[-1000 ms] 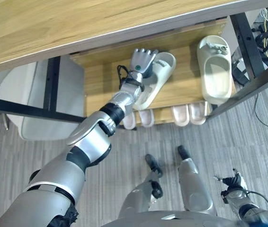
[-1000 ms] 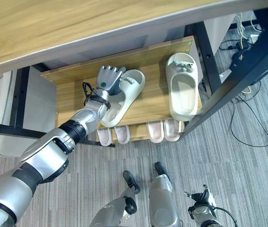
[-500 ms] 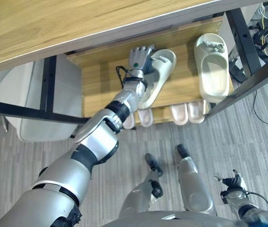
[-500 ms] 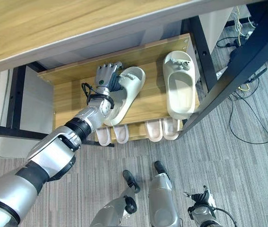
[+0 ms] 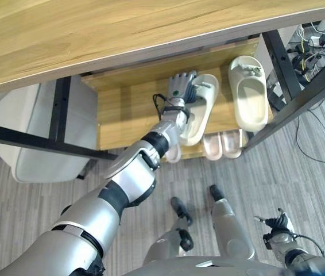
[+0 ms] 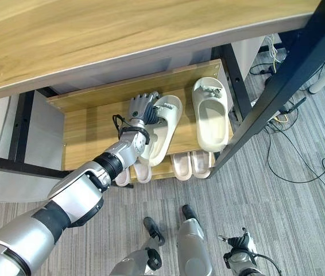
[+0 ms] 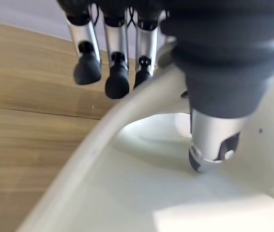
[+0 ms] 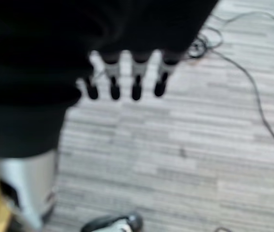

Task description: Arrange the slippers neatly on the shoe rack.

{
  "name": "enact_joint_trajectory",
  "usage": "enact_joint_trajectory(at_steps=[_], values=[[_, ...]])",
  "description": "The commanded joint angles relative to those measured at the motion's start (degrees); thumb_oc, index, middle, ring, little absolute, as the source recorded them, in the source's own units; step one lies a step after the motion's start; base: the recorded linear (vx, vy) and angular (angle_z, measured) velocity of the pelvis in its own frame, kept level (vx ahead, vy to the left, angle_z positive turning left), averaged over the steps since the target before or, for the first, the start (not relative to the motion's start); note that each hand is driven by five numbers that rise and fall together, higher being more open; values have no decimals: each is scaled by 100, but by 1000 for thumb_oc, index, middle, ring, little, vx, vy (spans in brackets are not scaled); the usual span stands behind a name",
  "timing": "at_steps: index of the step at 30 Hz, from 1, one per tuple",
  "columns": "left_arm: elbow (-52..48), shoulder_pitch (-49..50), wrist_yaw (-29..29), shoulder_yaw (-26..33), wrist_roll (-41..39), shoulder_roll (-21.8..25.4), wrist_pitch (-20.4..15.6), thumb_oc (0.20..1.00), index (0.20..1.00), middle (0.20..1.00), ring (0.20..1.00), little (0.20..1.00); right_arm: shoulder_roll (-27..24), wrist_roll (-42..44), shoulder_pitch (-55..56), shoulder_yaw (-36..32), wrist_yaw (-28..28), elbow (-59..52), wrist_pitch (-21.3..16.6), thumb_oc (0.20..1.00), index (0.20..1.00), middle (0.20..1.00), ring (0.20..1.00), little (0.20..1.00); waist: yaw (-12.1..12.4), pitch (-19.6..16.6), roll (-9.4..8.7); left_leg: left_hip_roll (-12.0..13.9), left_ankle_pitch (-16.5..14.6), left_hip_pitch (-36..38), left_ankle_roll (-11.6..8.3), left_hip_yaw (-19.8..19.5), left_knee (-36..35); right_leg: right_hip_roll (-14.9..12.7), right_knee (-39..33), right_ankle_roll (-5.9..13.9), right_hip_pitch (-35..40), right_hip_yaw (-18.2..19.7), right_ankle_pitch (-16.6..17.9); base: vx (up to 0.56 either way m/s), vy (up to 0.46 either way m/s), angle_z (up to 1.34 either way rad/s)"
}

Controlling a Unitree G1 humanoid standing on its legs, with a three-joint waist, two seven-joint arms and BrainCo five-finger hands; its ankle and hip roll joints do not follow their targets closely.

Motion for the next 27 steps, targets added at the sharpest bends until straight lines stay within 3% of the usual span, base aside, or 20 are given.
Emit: enact_joint_trajectory(at_steps=[1, 3, 4, 5, 7, 17, 27], values=[[367, -233, 26, 473, -122, -482, -151, 319, 319, 319, 319, 319, -334, 143, -309, 350, -94, 117, 27, 1000, 1000, 1000, 1000, 1000, -233, 441, 323, 198, -372, -254, -329, -620, 251, -245, -635, 84, -90, -327, 403, -5, -19, -5], [363, -264, 68, 455, -74, -519, -122, 416, 416, 416, 416, 416, -348, 133, -354, 379, -99, 132, 32, 1000, 1000, 1000, 1000, 1000, -244, 446, 320, 195, -372, -270, -328, -614, 258, -237, -604, 76, -124, -326, 399, -7, -20, -8], [368, -283, 87, 445, -30, -529, -97, 529, 529, 529, 529, 529, -353, 127, -373, 393, -99, 131, 33, 1000, 1000, 1000, 1000, 1000, -249, 447, 311, 194, -373, -284, -328, -615, 264, -229, -589, 74, -147, -317, 399, -9, -25, -7], [366, -344, 114, 421, 48, -530, -29, 580, 580, 580, 580, 580, -358, 130, -401, 411, -89, 133, 27, 1000, 1000, 1000, 1000, 1000, -252, 445, 303, 198, -371, -300, -331, -618, 266, -229, -588, 76, -161, -314, 402, -11, -25, -3], [441, -383, 204, 432, 222, -520, 111, 1000, 1000, 1000, 1000, 1000, -362, 118, -444, 451, -91, 123, 1, 1000, 1000, 1000, 1000, 1000, -272, 449, 292, 197, -370, -336, -334, -606, 265, -215, -584, 77, -208, -301, 410, 0, 0, 0], [827, -604, 438, 672, 429, -174, 546, 1000, 1000, 1000, 1000, 1000, -313, 47, -397, 571, -104, 117, -85, 1000, 1000, 1000, 1000, 1000, -311, 454, 180, 247, -356, -625, -340, -568, 324, -172, -663, 110, -434, -300, 536, -9, -31, -2], [1095, -537, 485, 945, 205, 137, 697, 1000, 1000, 1000, 1000, 1000, -257, -27, -378, 653, -131, 94, -83, 1000, 1000, 1000, 1000, 1000, -264, 379, 120, 312, -318, -793, -359, -628, 352, -151, -741, 94, -552, -402, 607, 4, -28, -2]])
